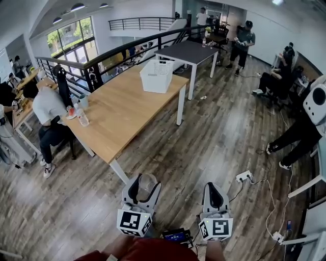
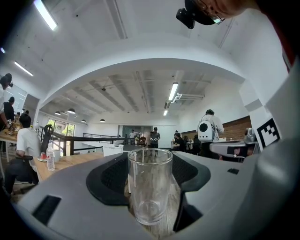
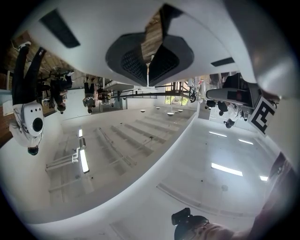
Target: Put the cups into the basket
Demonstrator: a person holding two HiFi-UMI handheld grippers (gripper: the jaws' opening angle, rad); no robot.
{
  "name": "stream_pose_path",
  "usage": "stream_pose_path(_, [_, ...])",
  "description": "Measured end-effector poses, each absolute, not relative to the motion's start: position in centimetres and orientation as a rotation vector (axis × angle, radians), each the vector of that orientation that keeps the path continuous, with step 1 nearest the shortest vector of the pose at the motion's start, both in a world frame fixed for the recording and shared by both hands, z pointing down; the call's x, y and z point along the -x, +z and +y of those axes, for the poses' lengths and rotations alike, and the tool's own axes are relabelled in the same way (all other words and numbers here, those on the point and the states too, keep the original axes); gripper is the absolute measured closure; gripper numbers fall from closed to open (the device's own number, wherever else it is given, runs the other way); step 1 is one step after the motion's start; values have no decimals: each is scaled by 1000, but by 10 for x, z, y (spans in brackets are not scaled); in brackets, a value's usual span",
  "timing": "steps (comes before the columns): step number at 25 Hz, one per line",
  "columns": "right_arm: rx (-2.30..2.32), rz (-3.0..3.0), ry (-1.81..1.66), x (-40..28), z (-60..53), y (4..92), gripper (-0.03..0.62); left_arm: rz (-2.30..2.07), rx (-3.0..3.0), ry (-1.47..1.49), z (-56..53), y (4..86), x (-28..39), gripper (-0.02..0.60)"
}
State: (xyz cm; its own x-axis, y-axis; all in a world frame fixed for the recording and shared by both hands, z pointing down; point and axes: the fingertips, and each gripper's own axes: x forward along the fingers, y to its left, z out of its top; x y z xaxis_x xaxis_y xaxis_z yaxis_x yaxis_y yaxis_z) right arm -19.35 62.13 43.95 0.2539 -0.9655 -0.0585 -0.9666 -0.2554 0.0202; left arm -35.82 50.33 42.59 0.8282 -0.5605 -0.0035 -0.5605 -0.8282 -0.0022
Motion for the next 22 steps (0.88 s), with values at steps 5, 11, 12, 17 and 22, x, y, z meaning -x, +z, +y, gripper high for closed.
stream_pose_path(5, [2494, 1896, 79, 185, 611, 443, 579, 897, 3016, 3, 493, 429, 347, 298])
stream_pose_path(11, [2505, 1921, 87, 183, 578, 443, 579, 909, 3025, 22, 461, 430, 343, 298])
stream_pose_path(12, [2513, 1927, 89, 183, 570, 443, 579, 915, 3027, 25, 454, 431, 344, 298])
stream_pose_path(17, [2548, 1953, 64, 183, 531, 451, 580, 954, 3029, 18, 418, 437, 351, 298])
stream_pose_path(22, [2538, 1980, 72, 188, 491, 448, 579, 976, 3026, 25, 382, 437, 354, 298])
